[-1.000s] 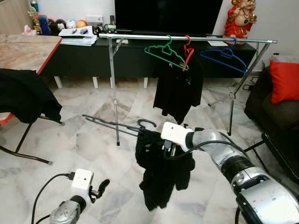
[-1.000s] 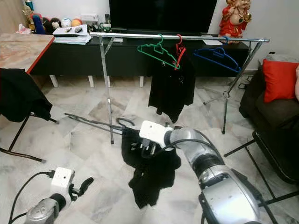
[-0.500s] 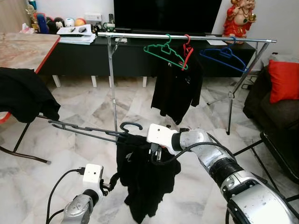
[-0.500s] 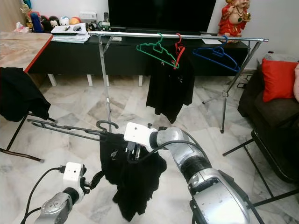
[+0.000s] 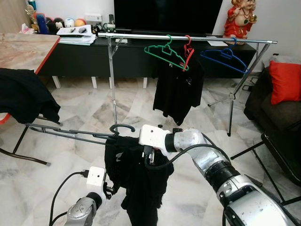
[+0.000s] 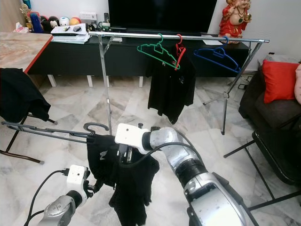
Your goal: Hang hanger
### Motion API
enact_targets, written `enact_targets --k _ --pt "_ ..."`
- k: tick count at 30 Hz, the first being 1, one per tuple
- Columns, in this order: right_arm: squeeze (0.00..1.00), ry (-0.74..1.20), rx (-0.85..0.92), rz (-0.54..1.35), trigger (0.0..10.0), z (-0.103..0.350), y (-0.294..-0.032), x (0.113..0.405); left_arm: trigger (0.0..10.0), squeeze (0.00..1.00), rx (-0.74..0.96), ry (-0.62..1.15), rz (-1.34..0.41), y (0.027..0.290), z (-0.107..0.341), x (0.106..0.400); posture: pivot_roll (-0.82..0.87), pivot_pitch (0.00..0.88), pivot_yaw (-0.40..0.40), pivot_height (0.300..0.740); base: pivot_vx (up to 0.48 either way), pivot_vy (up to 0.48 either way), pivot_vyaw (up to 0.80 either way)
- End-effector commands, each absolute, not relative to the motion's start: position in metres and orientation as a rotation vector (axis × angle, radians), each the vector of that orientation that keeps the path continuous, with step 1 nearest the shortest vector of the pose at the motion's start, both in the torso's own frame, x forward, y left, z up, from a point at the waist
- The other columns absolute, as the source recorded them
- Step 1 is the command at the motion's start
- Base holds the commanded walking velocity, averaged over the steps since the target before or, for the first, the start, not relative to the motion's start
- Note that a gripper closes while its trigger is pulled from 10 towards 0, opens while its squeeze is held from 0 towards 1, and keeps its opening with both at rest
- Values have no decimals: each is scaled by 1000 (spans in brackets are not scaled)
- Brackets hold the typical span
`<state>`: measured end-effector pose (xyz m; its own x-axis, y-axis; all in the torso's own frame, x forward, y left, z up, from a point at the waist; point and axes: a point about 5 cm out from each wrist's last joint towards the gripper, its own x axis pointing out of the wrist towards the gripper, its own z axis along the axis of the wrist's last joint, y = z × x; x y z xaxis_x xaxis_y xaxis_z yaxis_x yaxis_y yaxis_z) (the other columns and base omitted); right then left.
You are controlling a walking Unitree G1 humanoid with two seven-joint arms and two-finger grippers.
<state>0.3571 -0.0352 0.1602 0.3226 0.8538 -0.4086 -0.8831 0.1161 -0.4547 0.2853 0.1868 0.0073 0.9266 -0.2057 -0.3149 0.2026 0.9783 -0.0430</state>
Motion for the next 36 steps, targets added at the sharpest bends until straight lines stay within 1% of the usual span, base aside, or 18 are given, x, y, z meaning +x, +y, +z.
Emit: enact_targets --k 1,8,9,10,11,12,22,36 --pt "0 5 -698 1283 0 169 -32 356 10000 0 8 320 -181 187 8 287 68 56 -119 740 0 0 0" --pt "0 2 -703 1285 0 172 -35 355 10000 0 -6 300 -113 193 10 289 61 56 -122 740 0 0 0" --pt "0 1 -703 1284 0 172 -35 355 7020 0 -8 301 -108 194 10 289 61 56 -122 740 0 0 0" --pt "0 0 -703 1284 0 173 -35 355 4667 0 -8 304 -100 194 10 289 60 57 -123 740 0 0 0" --pt "0 0 -703 1283 0 173 -35 355 2784 0 -8 304 -97 195 10 289 59 58 -123 740 0 0 0" --pt "0 0 -703 1280 0 174 -35 355 0 0 -13 307 -97 194 9 288 59 59 -124 740 0 0 0" --pt "0 9 -697 1270 0 173 -36 355 0 0 -16 319 -102 192 5 285 56 71 -127 740 0 0 0" --pt "0 7 -683 1261 0 176 -34 356 0 0 -44 332 -155 182 2 284 55 79 -129 740 0 0 0"
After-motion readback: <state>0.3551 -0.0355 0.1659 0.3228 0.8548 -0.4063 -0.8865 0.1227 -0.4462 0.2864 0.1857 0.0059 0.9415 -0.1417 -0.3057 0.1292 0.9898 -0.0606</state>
